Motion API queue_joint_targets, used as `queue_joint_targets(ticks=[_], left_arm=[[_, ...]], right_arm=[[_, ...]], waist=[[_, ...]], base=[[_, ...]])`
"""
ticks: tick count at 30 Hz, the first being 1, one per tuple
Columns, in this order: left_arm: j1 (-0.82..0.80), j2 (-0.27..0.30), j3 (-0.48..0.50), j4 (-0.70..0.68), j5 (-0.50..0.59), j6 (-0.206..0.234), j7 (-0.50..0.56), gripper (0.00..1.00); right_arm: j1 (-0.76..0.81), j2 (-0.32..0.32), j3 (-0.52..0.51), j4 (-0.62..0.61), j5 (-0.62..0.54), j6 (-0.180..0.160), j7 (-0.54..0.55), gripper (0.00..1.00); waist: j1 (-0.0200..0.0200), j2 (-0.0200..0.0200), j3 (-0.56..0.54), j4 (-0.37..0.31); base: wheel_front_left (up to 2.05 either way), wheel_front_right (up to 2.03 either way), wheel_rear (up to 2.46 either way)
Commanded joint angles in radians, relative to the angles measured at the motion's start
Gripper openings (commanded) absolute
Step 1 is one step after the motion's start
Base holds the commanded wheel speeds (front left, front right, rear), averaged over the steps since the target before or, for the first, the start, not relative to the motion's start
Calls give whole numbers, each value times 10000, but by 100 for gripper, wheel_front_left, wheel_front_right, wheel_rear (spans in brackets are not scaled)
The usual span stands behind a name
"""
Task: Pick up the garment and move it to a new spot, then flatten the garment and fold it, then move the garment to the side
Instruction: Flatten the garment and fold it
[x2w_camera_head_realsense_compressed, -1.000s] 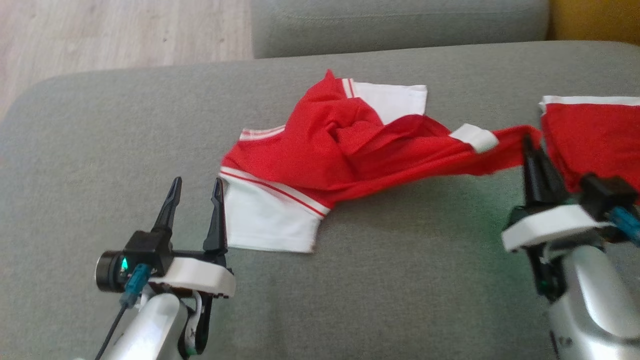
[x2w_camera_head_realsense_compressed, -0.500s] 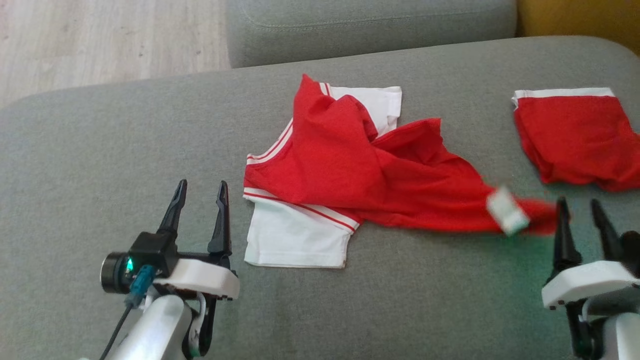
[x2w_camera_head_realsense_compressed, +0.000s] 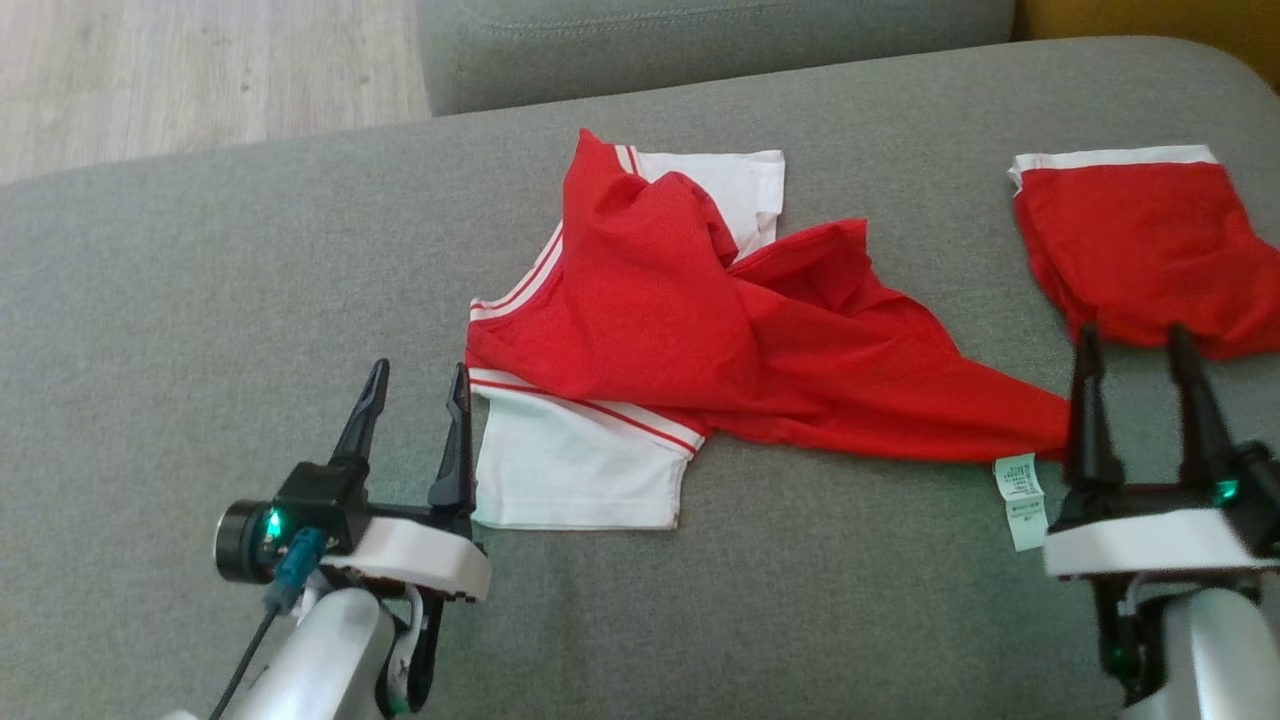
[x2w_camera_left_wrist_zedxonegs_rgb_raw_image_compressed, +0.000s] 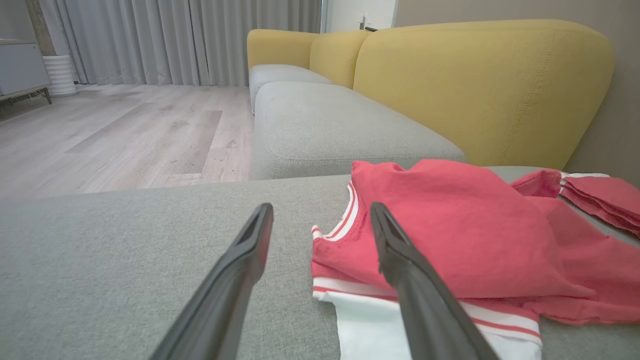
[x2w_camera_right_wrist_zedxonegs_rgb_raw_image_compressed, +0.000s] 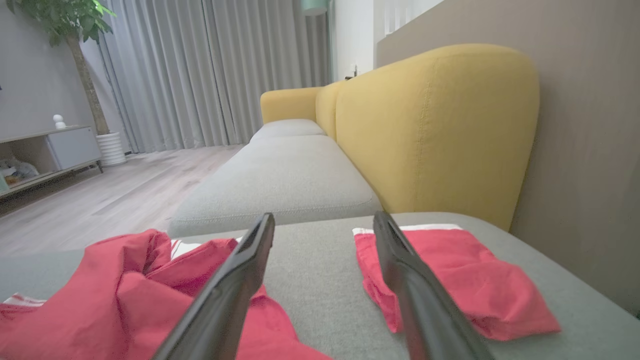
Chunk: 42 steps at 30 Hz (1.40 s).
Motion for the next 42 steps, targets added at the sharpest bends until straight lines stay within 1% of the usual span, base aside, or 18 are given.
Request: queue_joint_targets(ticks=[1,7,16,23,24,29,32,35,36,37,38,42], left_arm=[[-492,90,294,-221,107,-25,-124,100],[-556,92,204,3,92,-139,-112,100],[-569,24,-146,402,-41,-390,400,100],[-513,-27,-525,1052,-246,-555,1555,100],[-531,-30,-568,1203,-273,-486,1832,100],[-556,23,-658,1539,-261,-189,2508,100],[-527,35,-723,1669,-355,-155,2969,100],[-453,49,-837,1773,-479,-219,3493,100],[-421,53,-873,1785,-521,-242,3655,38],[-396,58,-902,1761,-554,-268,3759,8],[-378,64,-912,1703,-575,-282,3780,0],[-369,130,-757,1268,-589,-214,3289,0]], right_arm=[[-156,-66,318,-212,-69,-17,-141,100],[-104,-65,585,219,77,-17,-283,100],[-205,-65,805,466,226,-17,-309,100],[-256,-65,963,568,288,-17,-310,100],[-285,-65,999,580,304,-17,-310,100],[-326,-65,983,616,344,-17,-311,100],[-337,-65,969,631,349,-17,-311,100],[-340,-64,954,680,322,-17,-311,100],[-339,-64,945,703,305,-17,-311,100],[-335,-64,920,734,286,-17,-311,100],[-329,-64,883,784,266,-17,-311,100],[-211,-64,718,1261,150,-17,-311,100]], waist=[[0,-1,52,28],[0,-1,142,67],[0,-1,231,50],[0,-1,370,-83],[0,-1,417,-133],[0,-1,473,-271],[0,-1,474,-330],[0,-1,453,-381],[0,-1,441,-396],[0,-1,427,-407],[0,-1,403,-417],[0,-1,249,-403]], base=[[0,0,0],[0,0,0],[0,0,0],[0,0,0],[0,0,0],[0,0,0],[0,0,0],[0,0,0],[0,0,0],[0,0,0],[0,0,0],[0,0,0]])
